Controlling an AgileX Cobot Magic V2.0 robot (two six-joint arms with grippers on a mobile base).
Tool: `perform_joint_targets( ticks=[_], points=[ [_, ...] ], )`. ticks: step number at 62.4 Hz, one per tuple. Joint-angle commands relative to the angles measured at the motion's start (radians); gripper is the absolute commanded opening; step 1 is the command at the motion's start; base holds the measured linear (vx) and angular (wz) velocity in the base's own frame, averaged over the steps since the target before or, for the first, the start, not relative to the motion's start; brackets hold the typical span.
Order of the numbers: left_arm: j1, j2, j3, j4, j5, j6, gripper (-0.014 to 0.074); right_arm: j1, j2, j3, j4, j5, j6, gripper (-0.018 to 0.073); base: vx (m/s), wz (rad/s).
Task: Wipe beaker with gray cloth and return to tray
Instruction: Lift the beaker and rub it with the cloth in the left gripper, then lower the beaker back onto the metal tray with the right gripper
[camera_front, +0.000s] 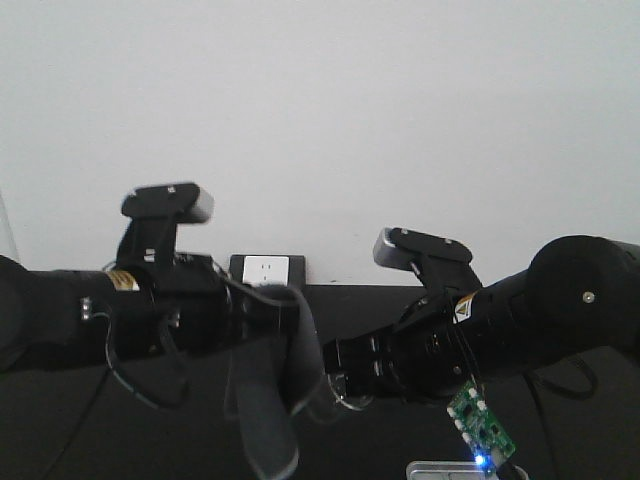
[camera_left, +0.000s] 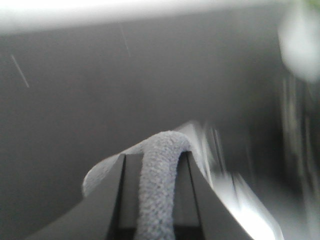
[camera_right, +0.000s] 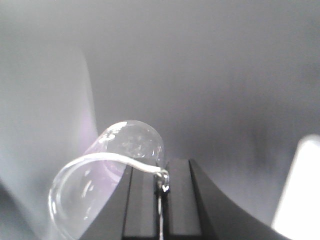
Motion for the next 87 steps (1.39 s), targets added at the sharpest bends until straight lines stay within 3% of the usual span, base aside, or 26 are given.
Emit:
perform_joint_targets(
  ticks=[1,7,15,20,26,30,38,46,52,64,80,87],
  points=[
    [0.002,-0.03,-0.035,-0.019,-0.247,0.004,0.0,-0.007,-0.034,-0.035,-0.013,0.027,-0.047,-0.0011,0.0,0.0],
    [0.028,-0.033,-0.035,0.063,-0.227,0.003,0.0,-0.045,-0.031,-0.035,-0.124,0.104,-0.013,-0.0011,0.0,0.0],
    [0.109,-0.038,-0.035,0.172,-0.052,-0.021,0.0,-0.152,-0.028,-0.035,-0.26,0.184,0.024,-0.0011,0.0,0.0],
    [0.171,-0.038,-0.025,0.26,0.058,-0.087,0.0,-0.233,-0.02,-0.025,-0.287,0.227,0.018,-0.0009,0.0,0.0],
    [0.233,-0.041,0.027,0.387,0.129,-0.147,0.0,-0.312,0.0,0.024,-0.287,0.24,-0.034,-0.0008,0.0,0.0],
    [0.254,-0.04,0.076,0.433,0.168,-0.183,0.0,-0.344,0.02,0.058,-0.287,0.241,-0.065,-0.0008,0.0,0.0],
    [0.261,-0.04,0.174,0.456,0.216,-0.188,0.0001,-0.364,0.082,0.084,-0.294,0.249,-0.086,-0.0008,0.0,0.0],
    [0.261,-0.038,0.254,0.457,0.163,-0.188,0.0006,-0.364,0.133,0.085,-0.288,0.242,-0.086,-0.0008,0.0,0.0],
    [0.261,-0.026,0.287,0.506,0.129,-0.188,0.0027,-0.364,0.16,0.085,-0.287,0.235,-0.086,-0.0008,0.0,0.0],
    [0.261,0.027,0.293,0.524,0.137,-0.2,0.0166,-0.364,0.176,0.086,-0.286,0.227,-0.086,-0.0008,0.0,0.0],
    [0.261,0.043,0.286,0.523,0.103,-0.279,0.0516,-0.364,0.178,0.086,-0.227,0.189,-0.151,0.0001,0.0,0.0],
    [0.261,0.022,0.242,0.52,0.116,-0.325,0.0619,-0.364,0.178,0.087,-0.189,0.187,-0.168,0.0008,0.0,0.0]
  ],
)
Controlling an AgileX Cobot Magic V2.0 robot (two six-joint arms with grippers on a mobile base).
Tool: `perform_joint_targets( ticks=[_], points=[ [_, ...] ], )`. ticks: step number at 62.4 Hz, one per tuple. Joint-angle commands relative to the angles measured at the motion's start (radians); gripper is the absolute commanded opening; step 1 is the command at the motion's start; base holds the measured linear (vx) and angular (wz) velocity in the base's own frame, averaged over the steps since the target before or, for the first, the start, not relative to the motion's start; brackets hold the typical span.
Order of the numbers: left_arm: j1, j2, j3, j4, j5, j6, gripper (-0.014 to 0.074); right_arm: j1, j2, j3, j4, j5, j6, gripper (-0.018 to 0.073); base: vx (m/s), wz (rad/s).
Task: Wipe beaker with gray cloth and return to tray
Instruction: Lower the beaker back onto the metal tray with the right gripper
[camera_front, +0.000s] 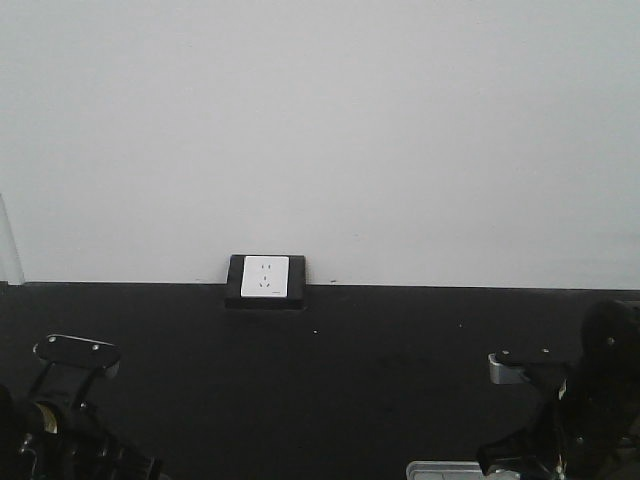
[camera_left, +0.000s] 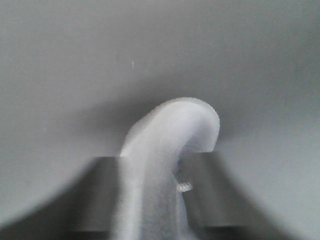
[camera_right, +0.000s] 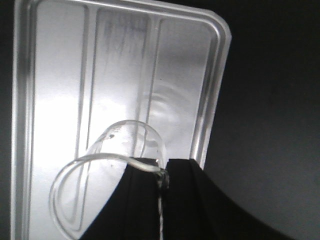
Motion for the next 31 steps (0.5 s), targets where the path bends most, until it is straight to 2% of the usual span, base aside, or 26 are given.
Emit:
perform_joint_targets(
  ticks=[1,11,23,31],
  points=[
    [-0.001,-0.059,-0.069,-0.006,-0.05,-0.047,0.0627,-0.004,-0.043,-0.021,0.04,-0.025,-0.028,0.001,0.0,0.0],
    [-0.001,-0.115,-0.148,-0.006,-0.004,-0.055,0.0649,-0.002,-0.02,-0.019,0.046,-0.031,-0.036,0.0021,0.0,0.0],
    [-0.001,-0.177,-0.179,-0.002,0.013,-0.054,0.0612,-0.002,0.026,-0.019,0.042,-0.051,-0.039,0.0043,0.0,0.0],
    [-0.001,-0.188,-0.179,-0.002,0.039,-0.054,0.058,-0.002,0.029,-0.019,0.04,-0.054,-0.04,0.0094,0.0,0.0]
  ],
)
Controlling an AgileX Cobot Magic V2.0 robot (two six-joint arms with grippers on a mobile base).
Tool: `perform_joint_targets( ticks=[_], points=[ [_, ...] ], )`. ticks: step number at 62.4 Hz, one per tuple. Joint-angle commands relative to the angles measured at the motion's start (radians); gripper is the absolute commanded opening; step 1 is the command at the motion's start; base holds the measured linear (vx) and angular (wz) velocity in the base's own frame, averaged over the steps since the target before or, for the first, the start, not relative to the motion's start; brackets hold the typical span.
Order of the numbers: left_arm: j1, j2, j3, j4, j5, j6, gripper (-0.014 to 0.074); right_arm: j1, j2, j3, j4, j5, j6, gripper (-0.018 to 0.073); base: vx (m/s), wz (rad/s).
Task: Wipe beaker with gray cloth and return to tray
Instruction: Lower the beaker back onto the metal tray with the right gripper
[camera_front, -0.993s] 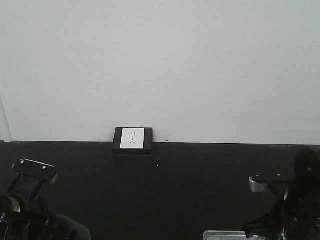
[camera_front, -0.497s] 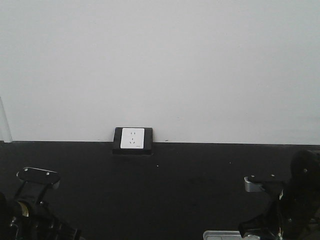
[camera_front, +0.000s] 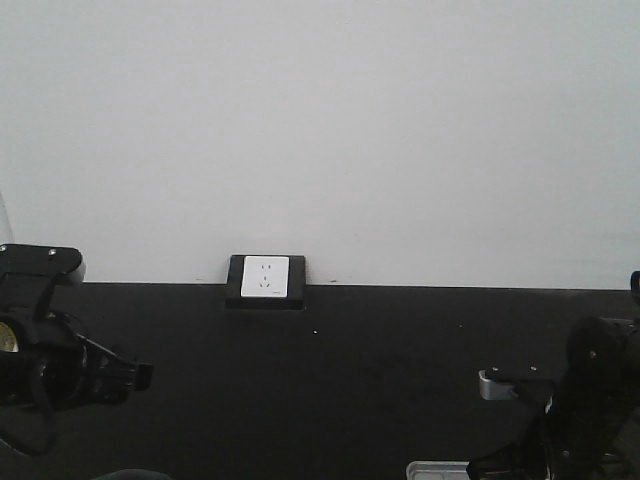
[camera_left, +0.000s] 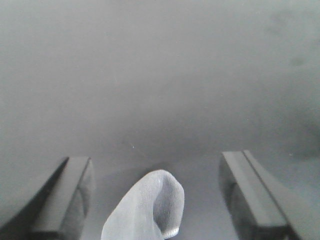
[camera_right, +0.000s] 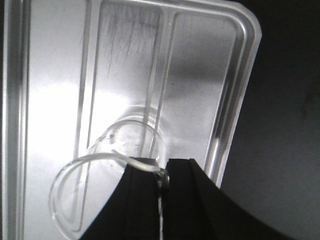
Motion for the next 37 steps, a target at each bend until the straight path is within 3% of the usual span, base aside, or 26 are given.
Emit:
perform_joint_targets(
  ticks=[1,24,37],
  points=[
    [-0.001,-0.037,-0.035,-0.002,-0.031,-0.008,0.0577,-0.002,-0.047,-0.025,0.004,-0.021,-0.013,0.0097,0.0,0.0],
    [-0.001,-0.037,-0.035,-0.002,0.0,-0.008,0.0559,-0.002,-0.045,-0.026,0.016,-0.019,-0.017,0.0407,0.0,0.0],
    [-0.001,-0.037,-0.035,-0.002,0.004,-0.008,0.0558,-0.003,-0.087,-0.095,0.013,0.105,-0.032,0.0423,0.0,0.0]
  ],
)
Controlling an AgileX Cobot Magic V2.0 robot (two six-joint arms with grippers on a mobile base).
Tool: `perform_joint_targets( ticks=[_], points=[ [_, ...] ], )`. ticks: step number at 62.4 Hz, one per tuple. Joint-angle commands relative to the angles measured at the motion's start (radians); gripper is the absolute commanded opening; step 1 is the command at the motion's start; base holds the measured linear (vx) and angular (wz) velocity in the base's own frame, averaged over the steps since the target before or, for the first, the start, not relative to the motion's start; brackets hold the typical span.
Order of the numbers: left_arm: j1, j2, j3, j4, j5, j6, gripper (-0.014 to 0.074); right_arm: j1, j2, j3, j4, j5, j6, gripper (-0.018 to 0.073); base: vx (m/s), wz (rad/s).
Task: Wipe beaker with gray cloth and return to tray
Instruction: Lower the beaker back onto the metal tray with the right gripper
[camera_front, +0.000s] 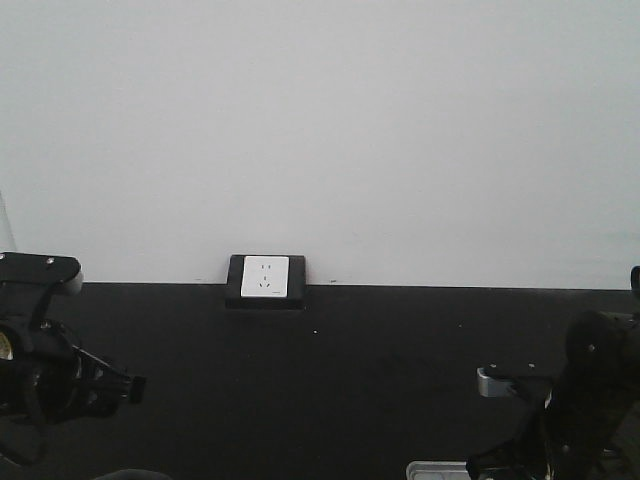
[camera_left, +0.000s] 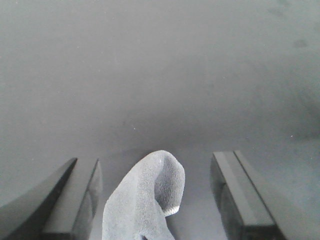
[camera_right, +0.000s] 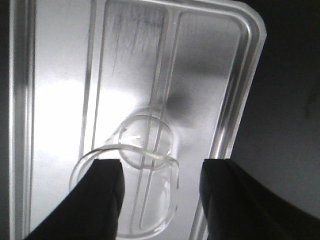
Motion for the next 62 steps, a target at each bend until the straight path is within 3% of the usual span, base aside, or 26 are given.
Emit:
perform_joint_targets(
  ticks=[1,23,30,39,50,62],
  points=[
    [-0.001,-0.035,-0.035,-0.002,-0.053,-0.008,0.0558,-0.003,-0.092,-0.07,0.005,0.057,-0.019,0.0421,0.0,0.0],
    [-0.001,-0.08,-0.035,-0.002,-0.009,0.046,0.0513,-0.003,-0.398,-0.107,0.023,0.085,-0.013,0.0293,0.0,0.0],
    [-0.001,-0.145,-0.033,-0.002,-0.013,0.045,0.0433,-0.003,-0.474,-0.107,0.025,0.062,-0.023,0.0183,0.0,0.0],
    [-0.001,-0.252,0.023,-0.002,-0.063,0.045,0.0242,-0.003,-0.544,-0.107,0.025,0.041,-0.04,-0.0008,0.0,0.0],
    [-0.001,-0.434,0.175,-0.002,-0.198,0.044,-0.001,-0.003,-0.588,-0.107,0.025,0.048,-0.04,-0.0013,0.0,0.0],
    [-0.001,-0.588,0.271,-0.002,-0.154,0.04,-0.0008,-0.003,-0.599,-0.107,0.025,0.05,-0.04,-0.0012,0.0,0.0]
  ],
)
